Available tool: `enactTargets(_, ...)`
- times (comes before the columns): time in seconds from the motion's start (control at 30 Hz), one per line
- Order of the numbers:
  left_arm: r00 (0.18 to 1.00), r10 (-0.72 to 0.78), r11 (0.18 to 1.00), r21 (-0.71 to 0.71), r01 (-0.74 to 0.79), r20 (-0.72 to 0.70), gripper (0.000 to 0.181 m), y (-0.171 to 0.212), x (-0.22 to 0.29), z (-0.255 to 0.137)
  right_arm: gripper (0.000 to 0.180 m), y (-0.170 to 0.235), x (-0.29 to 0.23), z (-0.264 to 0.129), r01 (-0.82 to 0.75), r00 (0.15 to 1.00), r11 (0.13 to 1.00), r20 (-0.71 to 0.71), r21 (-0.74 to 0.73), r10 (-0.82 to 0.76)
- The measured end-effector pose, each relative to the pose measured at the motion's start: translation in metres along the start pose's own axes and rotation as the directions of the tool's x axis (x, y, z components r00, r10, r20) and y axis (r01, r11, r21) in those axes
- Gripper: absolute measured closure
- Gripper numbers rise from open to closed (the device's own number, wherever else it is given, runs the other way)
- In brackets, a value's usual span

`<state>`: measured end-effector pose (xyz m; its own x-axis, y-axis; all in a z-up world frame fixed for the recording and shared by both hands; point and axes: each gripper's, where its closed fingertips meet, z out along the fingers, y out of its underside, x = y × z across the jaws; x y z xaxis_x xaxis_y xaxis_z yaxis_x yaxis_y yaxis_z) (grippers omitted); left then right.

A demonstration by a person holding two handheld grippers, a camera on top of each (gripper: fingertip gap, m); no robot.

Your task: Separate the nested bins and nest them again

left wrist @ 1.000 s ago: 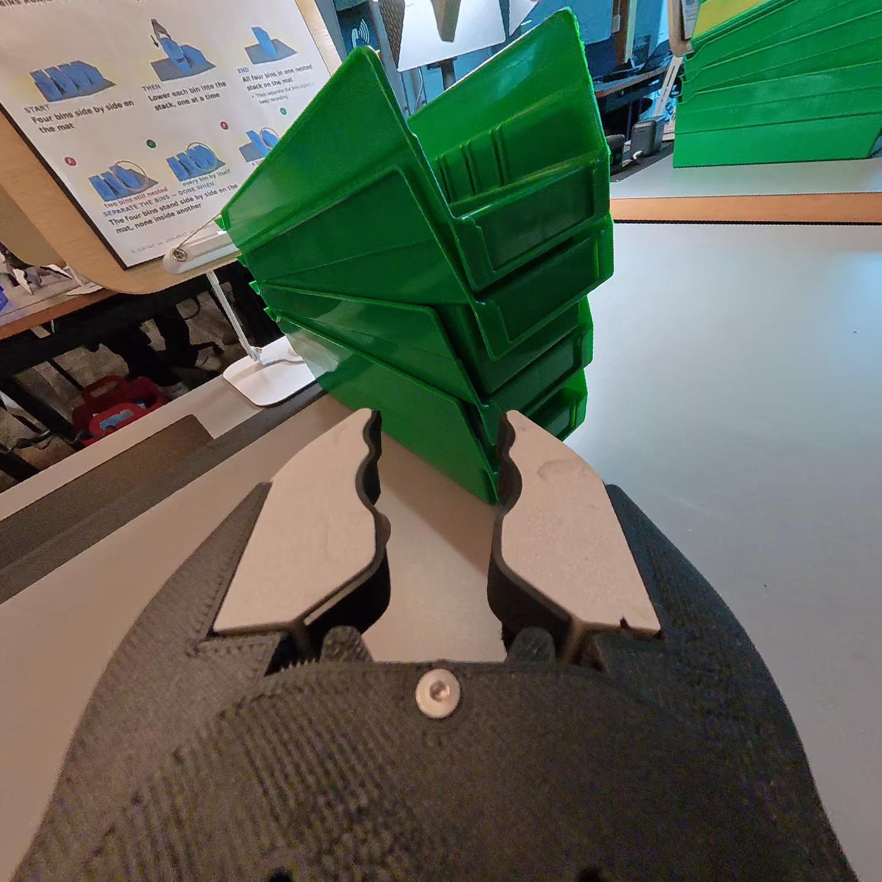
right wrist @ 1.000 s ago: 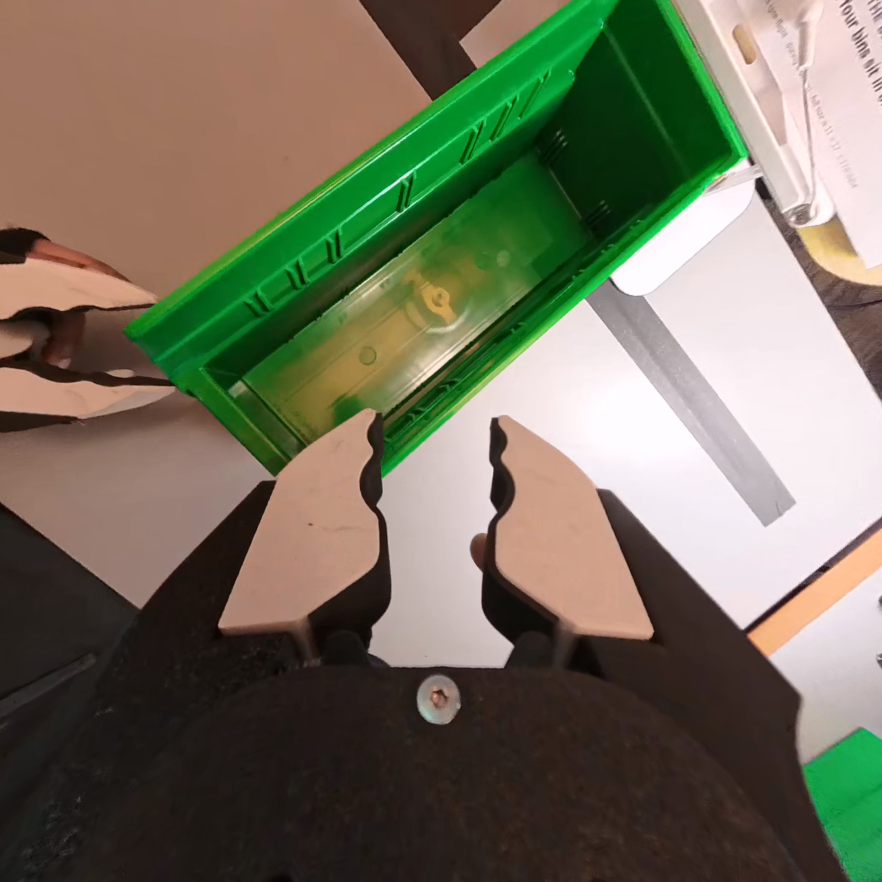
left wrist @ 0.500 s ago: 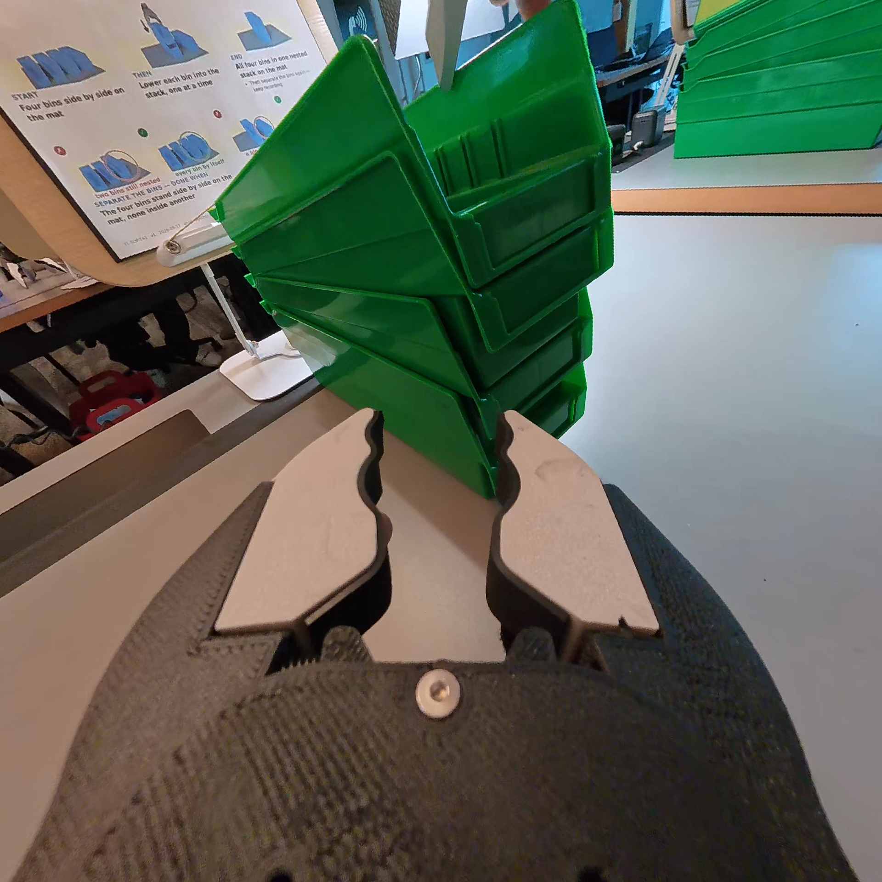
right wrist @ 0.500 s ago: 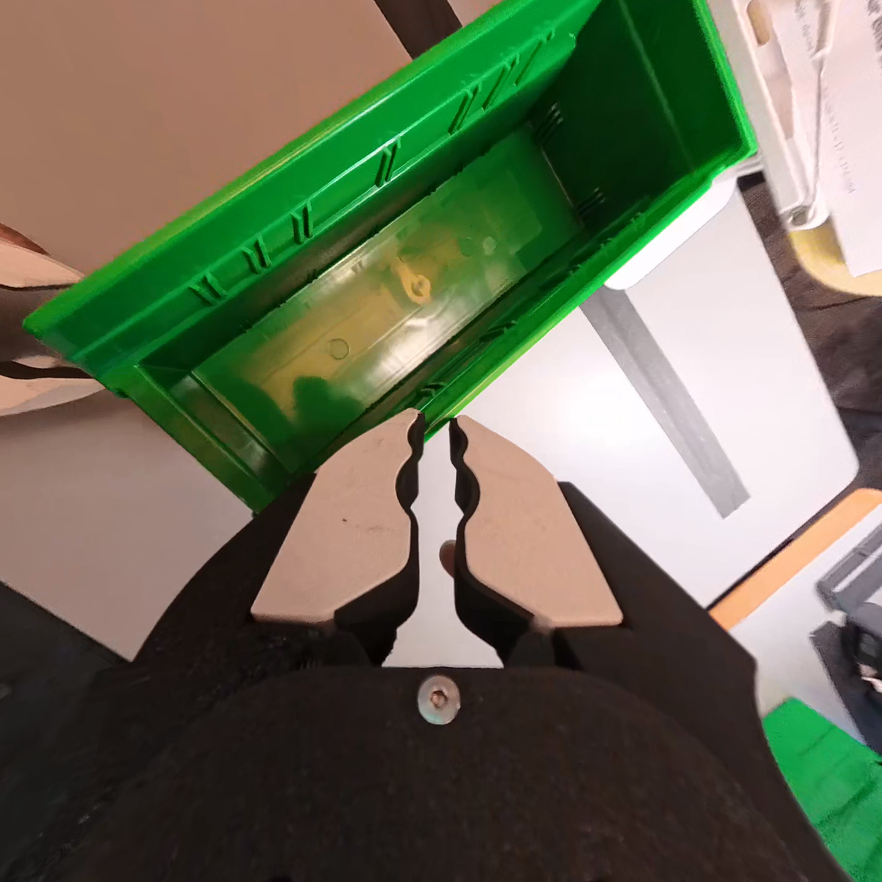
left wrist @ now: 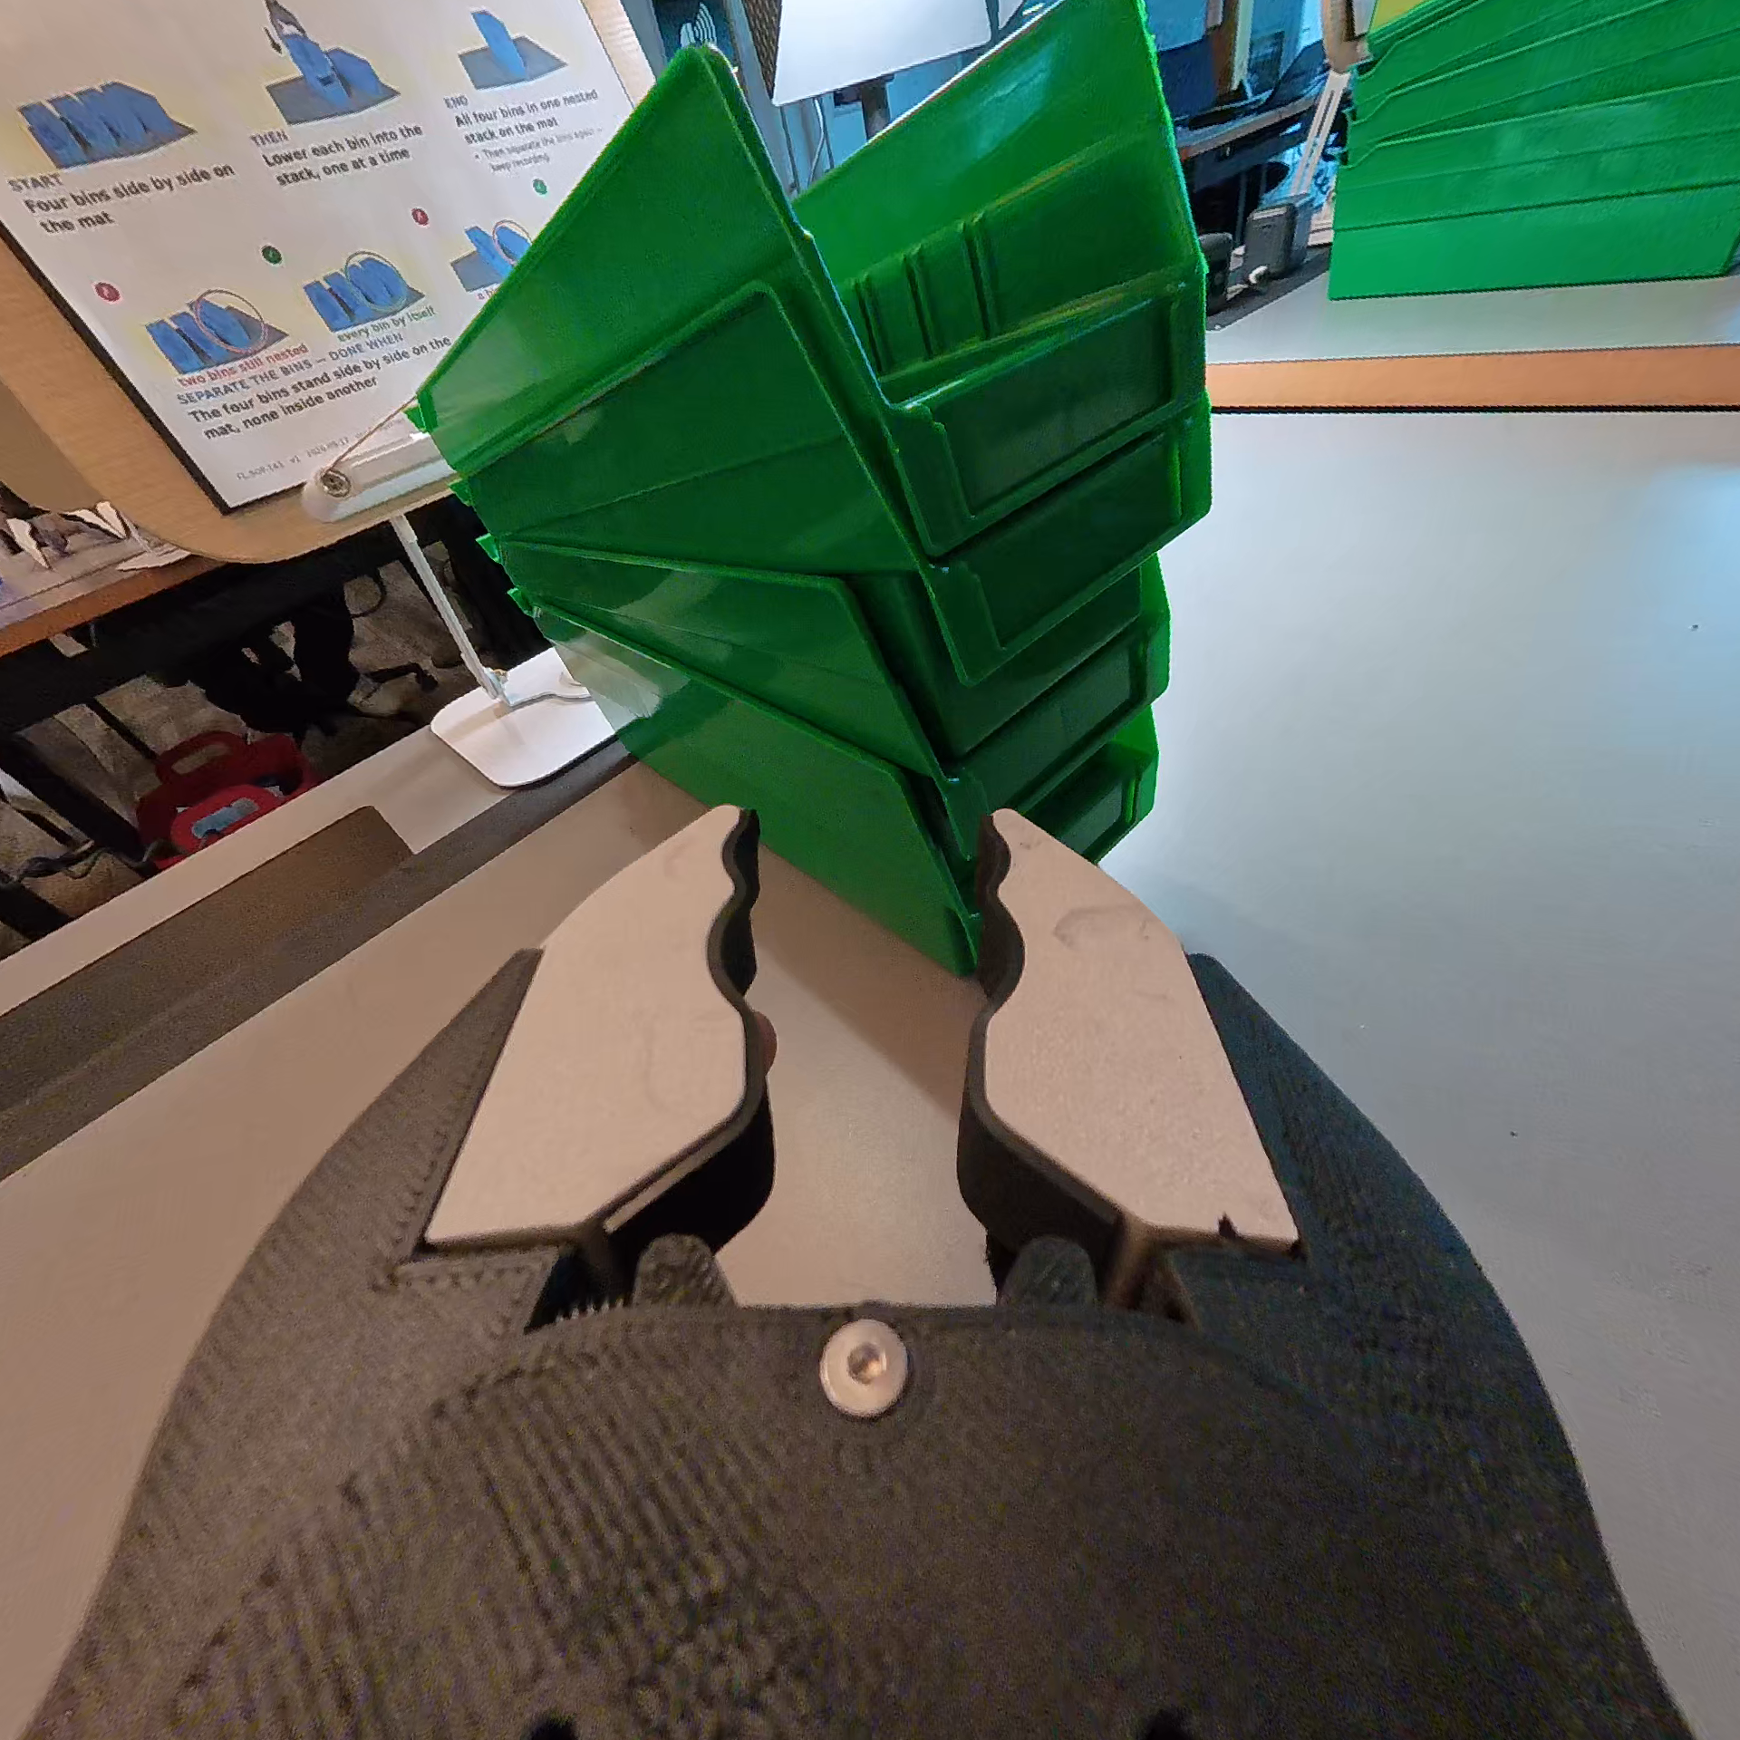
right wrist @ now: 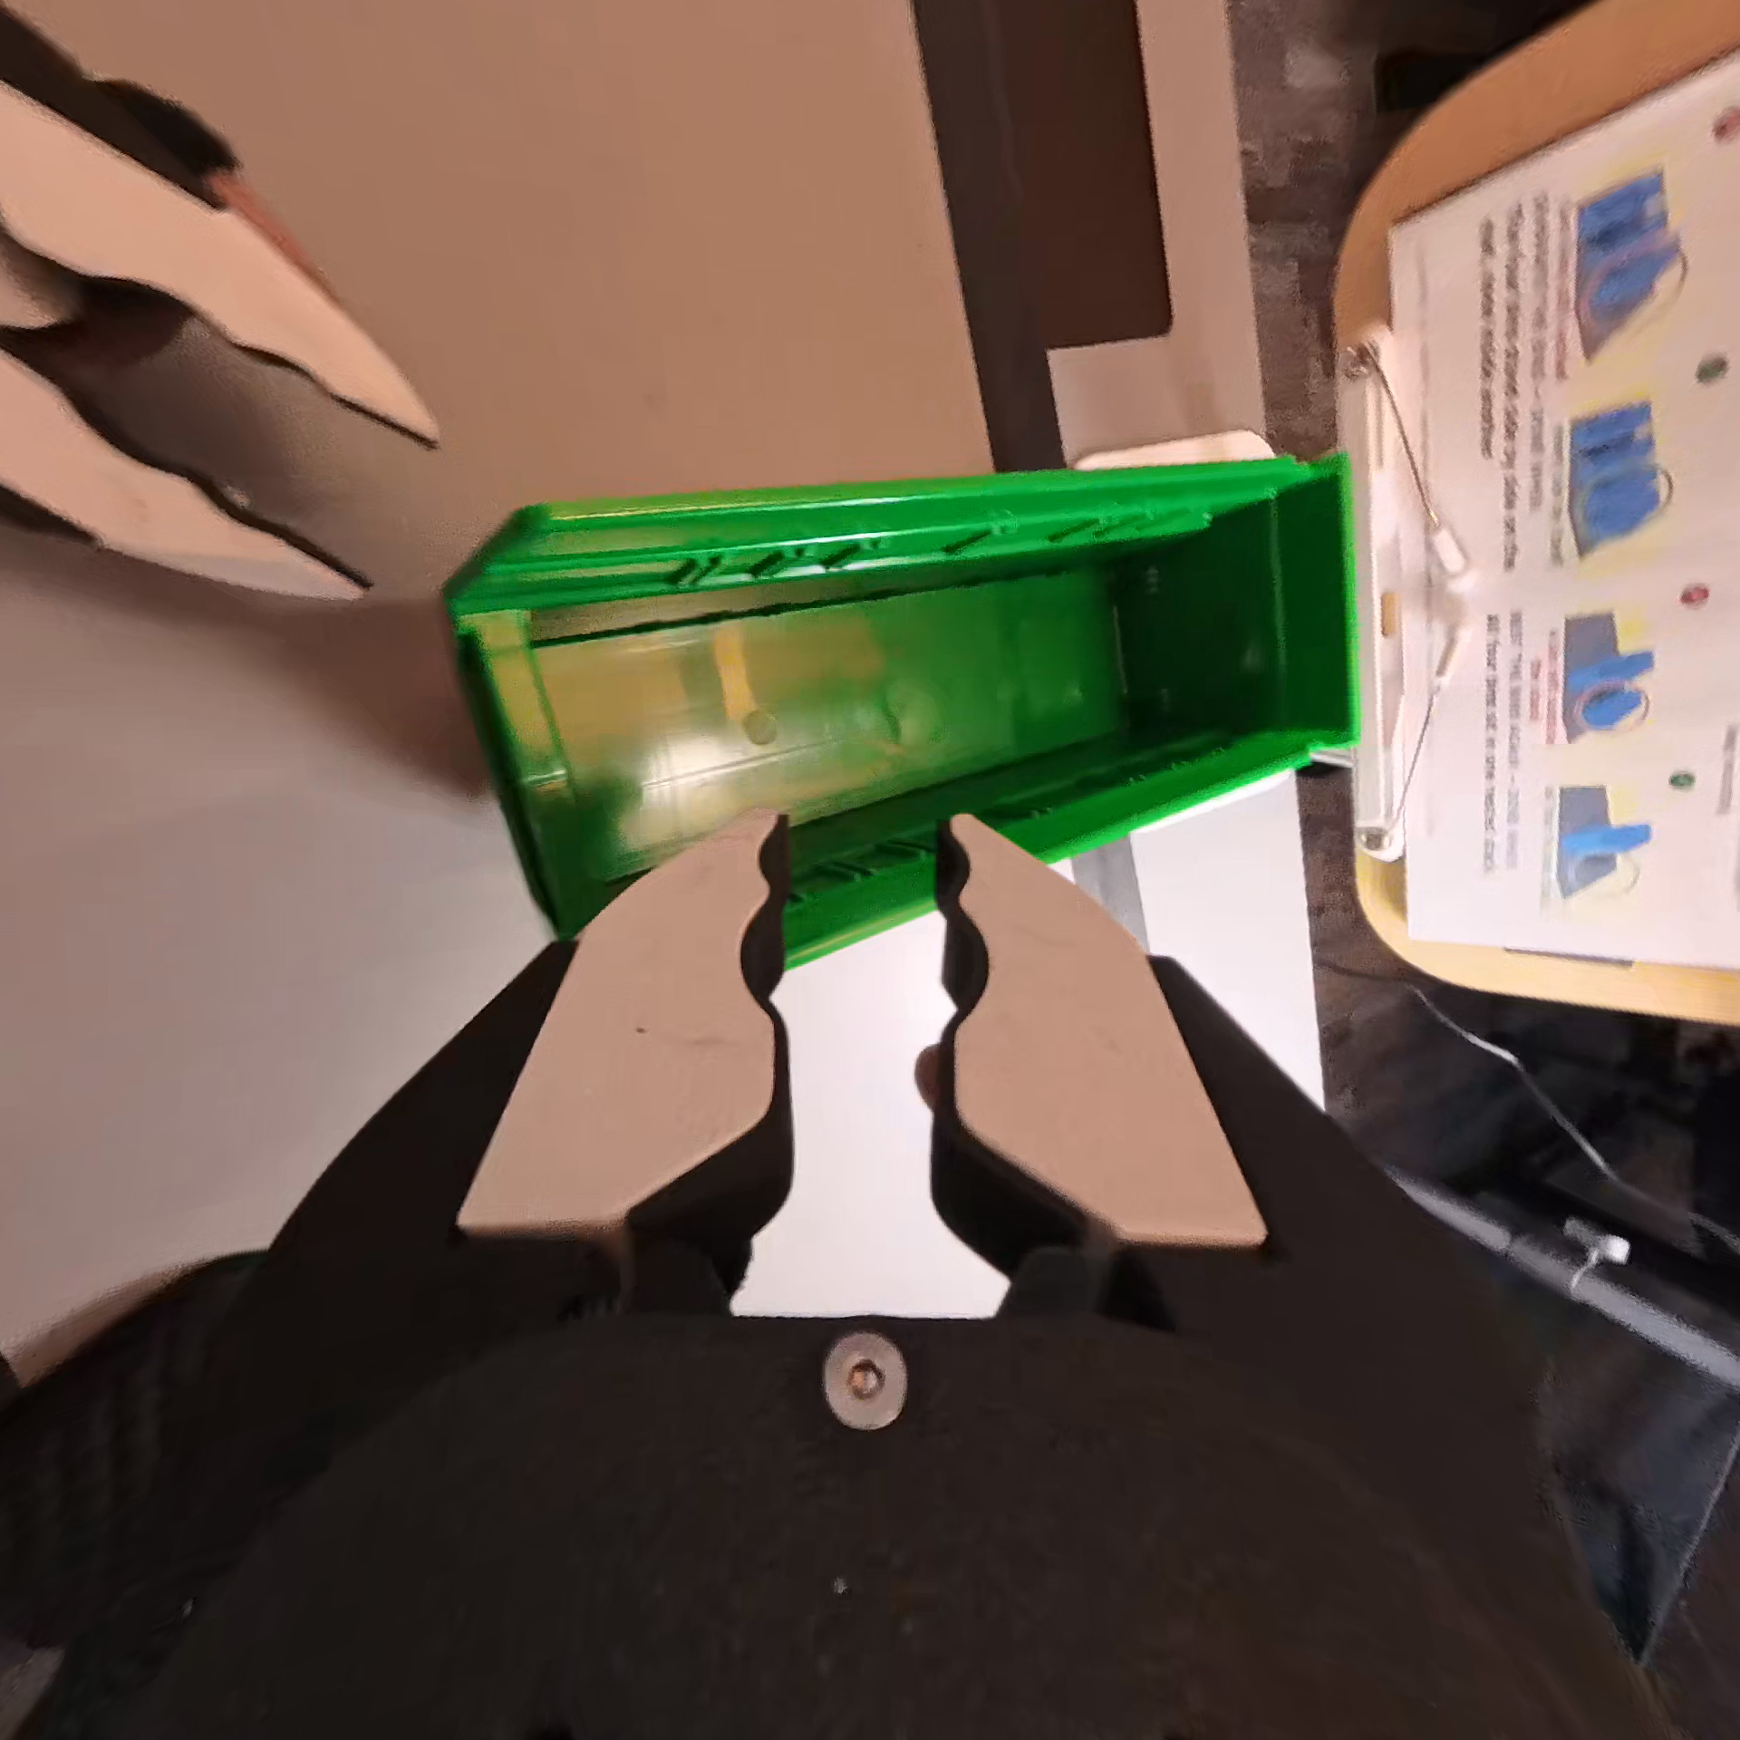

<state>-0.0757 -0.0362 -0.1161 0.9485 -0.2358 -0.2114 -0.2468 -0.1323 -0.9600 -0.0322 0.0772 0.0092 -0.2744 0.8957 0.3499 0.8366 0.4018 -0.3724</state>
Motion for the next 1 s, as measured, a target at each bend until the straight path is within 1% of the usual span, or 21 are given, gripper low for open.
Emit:
enactTargets(0.17,1.000,0.003,1.000,-0.010,-0.003,-0.003,0.136,0.003,0.001,0.001,0.135,-0.001,-0.015,-0.006,0.058,0.998,0.998,0.025,-0.011,-0.058)
enactTargets(0.4,1.000,0.006,1.000,-0.009,-0.006,-0.002,0.137,0.002,0.001,0.001,0.117,0.008,-0.004,-0.008,0.023,1.000,1.000,-0.015,-0.003,-0.023)
enactTargets(0.47,1.000,0.004,1.000,-0.011,-0.004,-0.004,0.137,0.003,0.001,0.001,0.111,0.011,0.000,-0.008,-0.016,1.000,1.000,-0.020,0.004,0.016)
enactTargets(0.57,1.000,0.004,1.000,-0.015,-0.004,-0.006,0.137,0.004,0.002,0.002,0.101,0.014,0.005,-0.007,-0.136,0.991,0.991,-0.002,0.015,0.137)
enactTargets(0.63,1.000,0.007,1.000,-0.015,-0.007,-0.006,0.137,0.004,0.003,0.002,0.093,0.014,0.009,-0.007,-0.228,0.974,0.973,0.010,0.034,0.228)
enactTargets(0.73,1.000,0.009,1.000,-0.018,-0.009,-0.010,0.137,0.005,0.004,0.002,0.089,0.011,0.019,-0.008,-0.356,0.934,0.932,0.019,0.068,0.355)
enactTargets(0.83,1.000,0.012,1.000,-0.021,-0.012,-0.012,0.137,0.006,0.005,0.003,0.087,0.010,0.025,-0.006,-0.402,0.916,0.913,0.018,0.070,0.402)
enactTargets(1.0,1.000,0.013,1.000,-0.018,-0.014,-0.012,0.137,0.005,0.005,0.002,0.088,0.009,0.028,0.000,-0.420,0.907,0.906,0.031,0.040,0.419)
